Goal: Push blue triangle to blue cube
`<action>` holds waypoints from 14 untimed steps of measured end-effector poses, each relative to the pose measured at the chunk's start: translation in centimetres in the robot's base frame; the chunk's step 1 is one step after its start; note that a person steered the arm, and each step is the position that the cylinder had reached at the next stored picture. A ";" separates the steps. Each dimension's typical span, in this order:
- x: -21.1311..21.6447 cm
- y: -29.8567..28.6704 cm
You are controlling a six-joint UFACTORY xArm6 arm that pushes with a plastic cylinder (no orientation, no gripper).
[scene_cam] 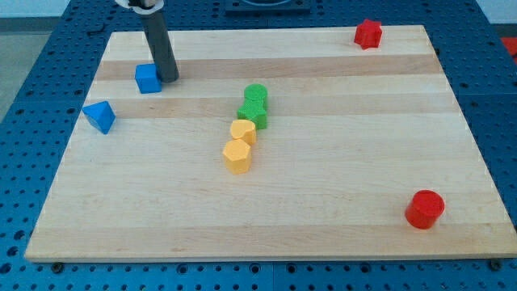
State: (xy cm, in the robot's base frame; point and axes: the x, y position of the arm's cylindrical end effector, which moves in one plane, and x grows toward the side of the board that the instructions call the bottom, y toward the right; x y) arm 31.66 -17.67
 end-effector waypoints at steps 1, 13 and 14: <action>0.0 -1.6; 10.2 -4.4; 10.0 -4.4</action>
State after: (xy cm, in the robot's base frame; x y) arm 41.62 -22.05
